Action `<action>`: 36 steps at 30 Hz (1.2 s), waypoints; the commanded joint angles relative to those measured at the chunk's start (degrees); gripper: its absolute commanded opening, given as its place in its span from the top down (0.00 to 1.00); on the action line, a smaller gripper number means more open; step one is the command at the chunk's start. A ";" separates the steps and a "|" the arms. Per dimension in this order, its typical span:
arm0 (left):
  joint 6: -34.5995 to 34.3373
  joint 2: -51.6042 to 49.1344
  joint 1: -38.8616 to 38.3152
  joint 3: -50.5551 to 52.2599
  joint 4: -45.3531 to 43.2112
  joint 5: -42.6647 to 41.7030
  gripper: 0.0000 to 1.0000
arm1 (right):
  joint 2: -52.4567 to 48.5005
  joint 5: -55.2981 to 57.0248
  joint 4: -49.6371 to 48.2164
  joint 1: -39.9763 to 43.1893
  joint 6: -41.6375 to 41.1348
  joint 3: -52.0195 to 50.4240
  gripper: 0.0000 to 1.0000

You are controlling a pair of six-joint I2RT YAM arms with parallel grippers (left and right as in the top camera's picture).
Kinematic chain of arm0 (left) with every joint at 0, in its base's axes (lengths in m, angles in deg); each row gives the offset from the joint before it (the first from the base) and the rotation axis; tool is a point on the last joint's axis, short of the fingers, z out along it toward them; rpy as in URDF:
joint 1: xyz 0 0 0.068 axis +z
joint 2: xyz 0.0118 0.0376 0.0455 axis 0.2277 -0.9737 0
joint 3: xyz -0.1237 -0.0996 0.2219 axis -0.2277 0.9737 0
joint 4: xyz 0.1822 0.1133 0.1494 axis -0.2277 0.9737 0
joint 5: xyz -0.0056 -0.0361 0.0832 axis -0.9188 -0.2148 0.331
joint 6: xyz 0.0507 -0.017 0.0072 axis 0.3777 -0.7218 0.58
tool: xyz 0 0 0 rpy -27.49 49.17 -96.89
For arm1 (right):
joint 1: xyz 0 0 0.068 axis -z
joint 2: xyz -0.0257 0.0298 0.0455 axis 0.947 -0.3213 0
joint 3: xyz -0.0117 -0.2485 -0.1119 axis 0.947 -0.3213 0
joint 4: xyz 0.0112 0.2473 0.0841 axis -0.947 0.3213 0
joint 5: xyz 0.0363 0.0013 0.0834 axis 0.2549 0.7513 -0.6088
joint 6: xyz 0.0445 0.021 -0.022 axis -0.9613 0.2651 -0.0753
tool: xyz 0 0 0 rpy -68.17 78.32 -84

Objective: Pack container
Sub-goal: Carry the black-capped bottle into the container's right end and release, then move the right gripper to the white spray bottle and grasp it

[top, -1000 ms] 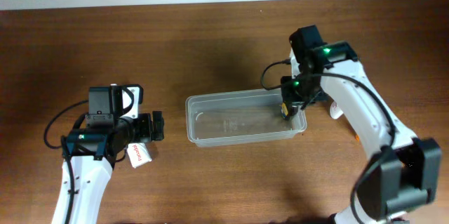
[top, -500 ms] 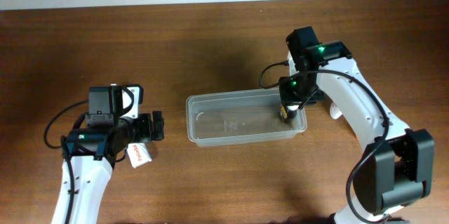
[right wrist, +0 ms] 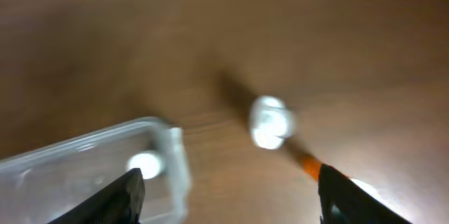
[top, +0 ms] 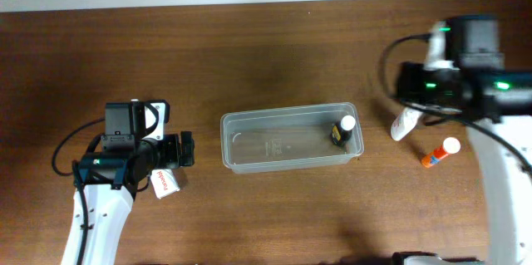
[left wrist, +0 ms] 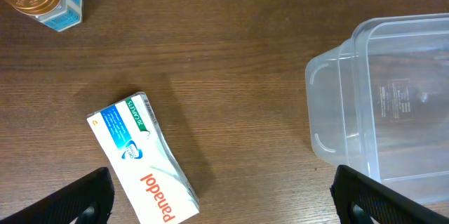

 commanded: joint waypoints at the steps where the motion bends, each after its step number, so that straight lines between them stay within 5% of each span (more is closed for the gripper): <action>1: 0.04 -0.11 0.24 -1.11 -0.37 -0.42 0.01 | -4.50 -1.55 0.96 5.05 3.06 -1.20 0.27; 15: 0.04 -0.11 0.24 -1.11 -0.39 -0.42 0.01 | -20.87 -5.14 1.46 6.29 5.95 -2.36 0.27; 28: 0.07 -0.11 0.24 -1.11 -0.37 -0.42 0.01 | -21.86 -4.68 0.74 6.43 5.88 -2.36 0.69; 36: 0.04 -0.11 0.24 -1.11 -0.37 -0.42 0.01 | -21.84 -4.68 0.87 6.43 5.88 -2.36 0.78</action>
